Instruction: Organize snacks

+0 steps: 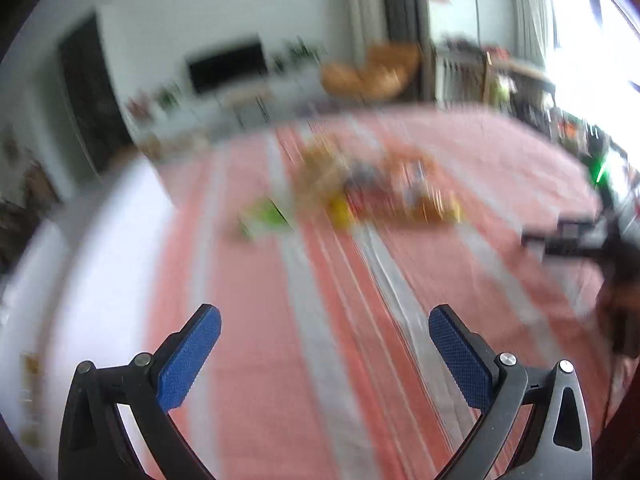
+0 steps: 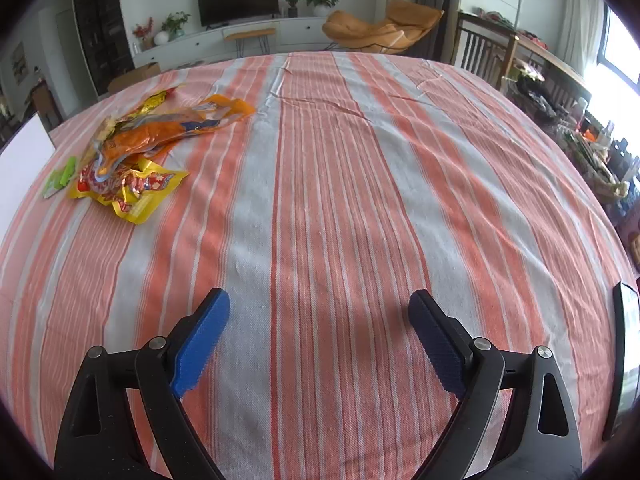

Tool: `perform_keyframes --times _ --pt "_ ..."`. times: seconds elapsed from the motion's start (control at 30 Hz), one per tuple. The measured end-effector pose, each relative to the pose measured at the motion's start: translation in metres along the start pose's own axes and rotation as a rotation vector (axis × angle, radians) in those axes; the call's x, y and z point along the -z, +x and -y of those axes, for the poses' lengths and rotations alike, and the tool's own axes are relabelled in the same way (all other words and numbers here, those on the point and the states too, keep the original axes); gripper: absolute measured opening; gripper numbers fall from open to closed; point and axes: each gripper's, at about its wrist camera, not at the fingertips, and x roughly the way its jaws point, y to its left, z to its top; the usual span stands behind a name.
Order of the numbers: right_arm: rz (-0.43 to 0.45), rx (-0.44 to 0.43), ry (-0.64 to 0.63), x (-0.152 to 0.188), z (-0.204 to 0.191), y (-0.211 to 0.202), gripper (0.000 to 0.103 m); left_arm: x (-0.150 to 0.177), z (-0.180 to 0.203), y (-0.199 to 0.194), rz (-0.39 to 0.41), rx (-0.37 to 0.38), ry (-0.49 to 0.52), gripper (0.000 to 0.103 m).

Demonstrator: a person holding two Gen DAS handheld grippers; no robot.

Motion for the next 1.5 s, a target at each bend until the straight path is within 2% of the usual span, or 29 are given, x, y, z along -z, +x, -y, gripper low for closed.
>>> perform_keyframes --times 0.07,0.13,0.27,0.37,0.53,1.27,1.33,1.4,1.47,1.5 --pt "0.0 0.0 0.0 0.0 0.0 0.0 0.093 0.0 0.001 0.04 -0.098 0.017 -0.01 0.103" --pt "0.0 0.0 -0.001 0.0 0.0 0.0 0.093 -0.001 -0.005 0.062 -0.138 0.008 -0.037 0.103" --pt "-0.002 -0.003 -0.001 0.0 0.0 0.0 0.095 -0.011 -0.028 0.083 -0.153 -0.037 -0.117 0.103" --pt "-0.004 -0.001 -0.001 0.001 0.0 0.0 0.095 -0.014 -0.043 0.095 -0.151 -0.006 -0.178 0.103" --pt "-0.004 -0.002 -0.001 0.001 0.0 0.0 0.096 -0.012 -0.044 0.095 -0.122 -0.022 -0.198 0.103" --pt "-0.004 -0.008 0.0 0.003 -0.001 -0.002 0.096 -0.007 -0.046 0.086 -0.118 -0.024 -0.199 0.103" --pt "0.011 -0.021 -0.001 0.004 -0.001 -0.006 0.095 -0.007 -0.046 0.087 -0.118 -0.025 -0.198 0.103" --pt "0.064 -0.157 0.004 0.001 -0.009 -0.018 0.095 -0.007 -0.046 0.087 -0.118 -0.024 -0.199 0.103" --pt "0.085 -0.228 -0.074 -0.011 -0.03 -0.025 0.095 -0.007 -0.046 0.087 -0.118 -0.025 -0.199 0.103" --pt "0.096 -0.238 -0.164 -0.022 -0.049 -0.027 0.095 -0.007 -0.046 0.087 -0.118 -0.025 -0.199 0.103"
